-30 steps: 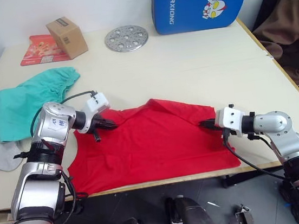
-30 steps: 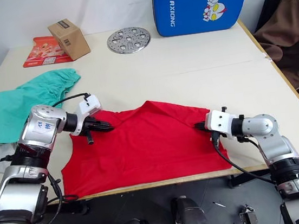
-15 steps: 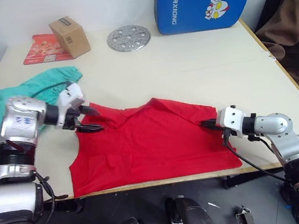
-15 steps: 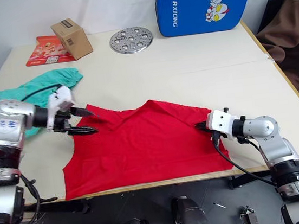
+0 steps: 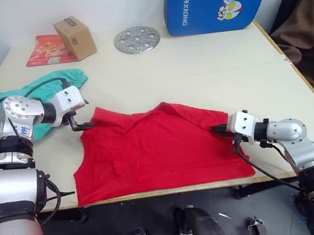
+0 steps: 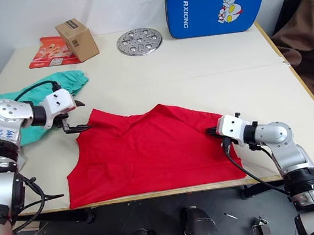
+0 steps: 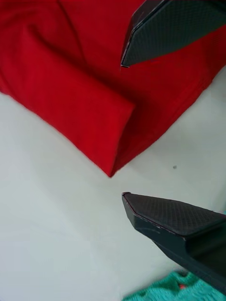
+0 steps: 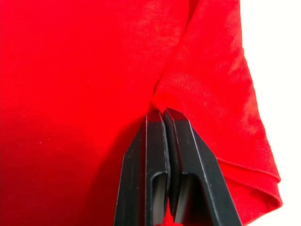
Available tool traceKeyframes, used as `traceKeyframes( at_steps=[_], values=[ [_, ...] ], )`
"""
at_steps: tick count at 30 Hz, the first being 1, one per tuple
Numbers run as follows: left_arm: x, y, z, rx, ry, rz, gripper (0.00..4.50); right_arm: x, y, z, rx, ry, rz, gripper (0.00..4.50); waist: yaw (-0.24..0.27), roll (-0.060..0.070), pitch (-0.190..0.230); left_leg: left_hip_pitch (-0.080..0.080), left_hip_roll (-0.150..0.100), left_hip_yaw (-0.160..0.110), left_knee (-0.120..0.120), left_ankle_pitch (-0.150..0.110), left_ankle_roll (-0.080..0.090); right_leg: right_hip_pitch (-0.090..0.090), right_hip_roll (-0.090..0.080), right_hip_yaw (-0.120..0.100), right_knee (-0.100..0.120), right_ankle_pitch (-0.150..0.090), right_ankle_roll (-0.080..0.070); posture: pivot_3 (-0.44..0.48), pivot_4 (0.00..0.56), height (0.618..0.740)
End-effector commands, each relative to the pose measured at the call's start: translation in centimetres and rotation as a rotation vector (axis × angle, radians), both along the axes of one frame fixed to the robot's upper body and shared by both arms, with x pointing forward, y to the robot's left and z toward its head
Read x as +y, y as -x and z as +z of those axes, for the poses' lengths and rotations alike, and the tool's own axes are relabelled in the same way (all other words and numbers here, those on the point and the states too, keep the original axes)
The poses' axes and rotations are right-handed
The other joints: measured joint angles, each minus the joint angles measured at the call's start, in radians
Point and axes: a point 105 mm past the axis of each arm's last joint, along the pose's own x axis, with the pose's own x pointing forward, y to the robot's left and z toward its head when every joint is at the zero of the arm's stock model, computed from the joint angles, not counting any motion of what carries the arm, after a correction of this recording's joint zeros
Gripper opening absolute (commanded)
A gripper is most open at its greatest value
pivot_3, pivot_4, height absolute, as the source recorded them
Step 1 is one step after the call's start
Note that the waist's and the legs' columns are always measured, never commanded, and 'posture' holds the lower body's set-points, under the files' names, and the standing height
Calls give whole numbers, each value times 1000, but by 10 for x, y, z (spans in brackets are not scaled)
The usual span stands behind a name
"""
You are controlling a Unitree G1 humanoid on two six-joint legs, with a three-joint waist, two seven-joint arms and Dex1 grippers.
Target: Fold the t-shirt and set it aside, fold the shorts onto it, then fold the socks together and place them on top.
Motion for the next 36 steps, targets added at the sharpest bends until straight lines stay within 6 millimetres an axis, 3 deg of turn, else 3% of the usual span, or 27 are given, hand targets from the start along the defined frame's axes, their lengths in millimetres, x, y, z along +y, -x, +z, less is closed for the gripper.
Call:
traceKeyframes(
  at_steps=[1, 8, 20, 32, 36],
  values=[
    [8, -5, 13, 29, 92, 112, 4467, 6, -3, 12, -41, -21, 7, 0, 0, 0, 0, 0, 0, 0, 0, 0, 0, 0, 0, 0, 0, 0, 0, 0, 150, 740],
    [7, 0, 16, 91, 279, 137, 4467, 8, -6, 15, -48, -28, 3, 0, -6, 0, 0, 0, 0, 0, 0, 0, 0, 0, 1, 0, 0, 0, 0, 0, 150, 740],
    [6, -4, -6, 145, 237, 203, 4467, 9, -10, 20, -53, -31, 3, 0, -7, 0, 0, 0, 0, 0, 0, 0, 0, 0, 1, 0, 1, 0, 0, 0, 150, 740],
    [24, 7, 0, 168, 244, 219, 4467, 5, -6, 18, -55, -13, 2, 0, -7, 0, 0, 0, 1, 0, 0, 0, -1, -1, 1, 0, 1, 0, 0, 0, 150, 740],
    [17, 3, -3, 154, 264, 213, 4467, 6, -6, 17, -53, -15, 2, 0, -5, 0, 0, 0, 1, 0, 0, 0, -1, -1, 0, 0, 1, 0, 0, 0, 150, 740]
  ],
)
